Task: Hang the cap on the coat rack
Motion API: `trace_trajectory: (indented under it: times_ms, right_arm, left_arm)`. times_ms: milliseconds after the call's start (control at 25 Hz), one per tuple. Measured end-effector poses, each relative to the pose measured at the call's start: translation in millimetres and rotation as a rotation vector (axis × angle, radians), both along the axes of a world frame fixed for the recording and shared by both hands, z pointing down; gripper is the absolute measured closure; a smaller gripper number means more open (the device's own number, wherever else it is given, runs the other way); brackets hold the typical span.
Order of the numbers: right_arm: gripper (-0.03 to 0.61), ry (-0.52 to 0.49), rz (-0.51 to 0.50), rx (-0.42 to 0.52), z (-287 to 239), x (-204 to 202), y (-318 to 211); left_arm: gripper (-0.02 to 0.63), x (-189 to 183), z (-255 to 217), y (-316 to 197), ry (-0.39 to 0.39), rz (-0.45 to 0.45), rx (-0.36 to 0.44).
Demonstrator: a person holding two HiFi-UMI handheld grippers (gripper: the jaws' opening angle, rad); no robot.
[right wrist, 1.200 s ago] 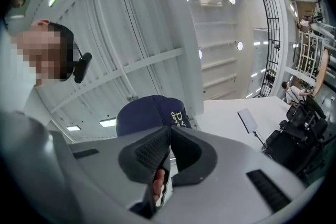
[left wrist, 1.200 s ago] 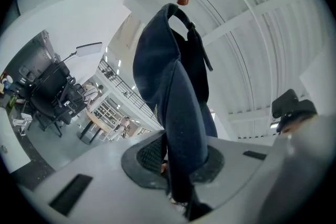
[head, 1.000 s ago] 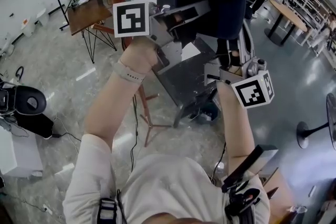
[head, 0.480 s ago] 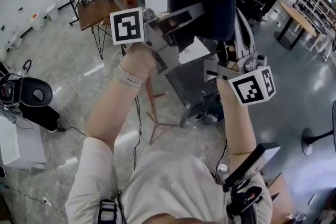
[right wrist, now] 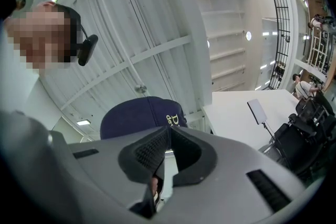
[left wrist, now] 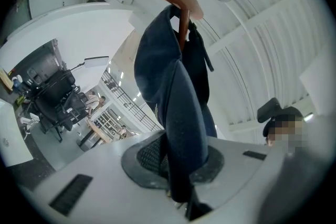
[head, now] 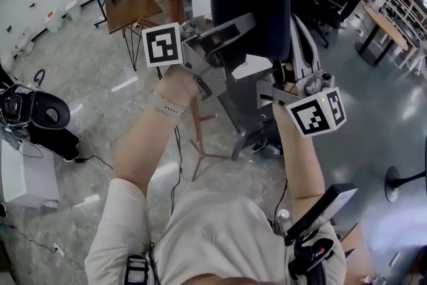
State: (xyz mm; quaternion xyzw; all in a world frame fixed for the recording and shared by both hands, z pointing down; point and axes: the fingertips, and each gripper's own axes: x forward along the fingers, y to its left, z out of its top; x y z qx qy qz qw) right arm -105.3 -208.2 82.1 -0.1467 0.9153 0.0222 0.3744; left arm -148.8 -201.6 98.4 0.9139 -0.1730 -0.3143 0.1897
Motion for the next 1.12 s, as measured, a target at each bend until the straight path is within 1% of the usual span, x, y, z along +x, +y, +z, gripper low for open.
trace_trajectory:
  times_ms: [360, 680, 760, 880, 1040, 1120]
  right_arm:
    - [0.543, 0.022, -0.015, -0.066, 15.1, -9.8, -17.7]
    - [0.543, 0.060, -0.026, -0.118, 37.2, -25.6, -31.8]
    - [0.543, 0.073, -0.034, -0.129, 45.1, -31.8, -35.6]
    - [0.543, 0.089, -0.049, -0.141, 58.4, -45.3, -35.5]
    - [0.543, 0.105, -0.052, -0.148, 78.2, -63.3, -33.9]
    - [0.543, 0.111, -0.055, -0.167, 88.6, -71.6, -35.5]
  left_arm:
    - [0.569, -8.8, 13.6, -12.9, 0.050, -0.004, -0.016]
    - [0.569, -23.0, 37.0, -24.9, 0.126, -0.016, -0.043]
    - [0.569, -29.0, 41.9, -29.7, 0.153, -0.024, -0.042]
    - [0.569, -43.4, 50.0, -32.1, 0.218, -0.030, -0.042]
    - [0.569, -61.5, 59.1, -26.4, 0.288, -0.030, -0.011]
    - [0.569, -71.0, 63.5, -24.3, 0.316, -0.037, -0.001]
